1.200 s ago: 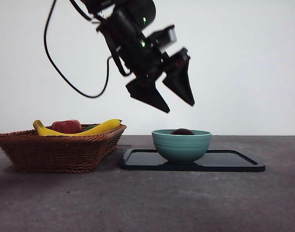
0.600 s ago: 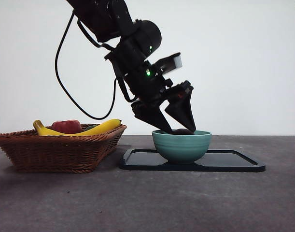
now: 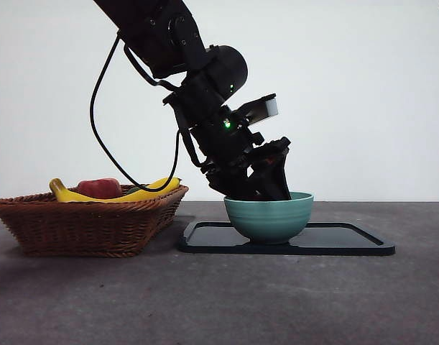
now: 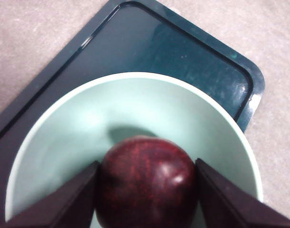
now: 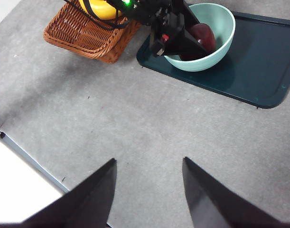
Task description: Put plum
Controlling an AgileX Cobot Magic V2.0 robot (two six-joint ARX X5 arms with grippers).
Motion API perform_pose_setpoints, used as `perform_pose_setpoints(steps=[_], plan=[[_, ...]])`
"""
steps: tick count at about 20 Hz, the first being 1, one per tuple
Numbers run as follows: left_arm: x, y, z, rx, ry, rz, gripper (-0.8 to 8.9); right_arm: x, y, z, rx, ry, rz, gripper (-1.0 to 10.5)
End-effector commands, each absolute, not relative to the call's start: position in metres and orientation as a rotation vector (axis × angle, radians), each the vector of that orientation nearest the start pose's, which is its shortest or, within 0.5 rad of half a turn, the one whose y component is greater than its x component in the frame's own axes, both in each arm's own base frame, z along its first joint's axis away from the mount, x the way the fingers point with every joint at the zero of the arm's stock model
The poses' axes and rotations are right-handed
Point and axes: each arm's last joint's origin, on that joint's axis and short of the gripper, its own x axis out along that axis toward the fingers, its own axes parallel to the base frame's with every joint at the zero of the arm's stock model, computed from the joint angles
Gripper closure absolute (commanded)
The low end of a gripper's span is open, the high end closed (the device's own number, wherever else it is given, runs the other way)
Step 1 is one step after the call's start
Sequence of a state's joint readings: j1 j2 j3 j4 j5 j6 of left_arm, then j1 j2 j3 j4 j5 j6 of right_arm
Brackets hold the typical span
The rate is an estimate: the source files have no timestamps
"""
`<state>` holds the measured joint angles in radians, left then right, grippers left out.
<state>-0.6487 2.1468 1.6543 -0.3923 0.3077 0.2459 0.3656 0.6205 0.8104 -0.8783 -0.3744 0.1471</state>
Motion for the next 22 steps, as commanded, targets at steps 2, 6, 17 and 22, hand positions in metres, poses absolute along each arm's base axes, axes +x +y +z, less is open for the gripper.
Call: perform_pose_setpoints(steps=[2, 6, 17, 22], plan=[[0.37, -0.298, 0.185, 0.372, 0.796, -1.009, 6.63, 0.097, 0.049, 0.305, 0.146, 0.746, 0.664, 7.3], [0.374, -0.298, 0.207, 0.37, 0.809, -1.004, 6.63, 0.097, 0.049, 0.305, 0.146, 0.745, 0.663, 7.3], [0.344, -0.239, 0.378, 0.222, 0.584, -0.953, 6.63, 0.097, 0.049, 0.305, 0.145, 0.745, 0.663, 7.3], [0.3, -0.178, 0.434, 0.204, 0.575, -0.891, 6.64, 0.097, 0.049, 0.305, 0.146, 0.745, 0.663, 7.3]])
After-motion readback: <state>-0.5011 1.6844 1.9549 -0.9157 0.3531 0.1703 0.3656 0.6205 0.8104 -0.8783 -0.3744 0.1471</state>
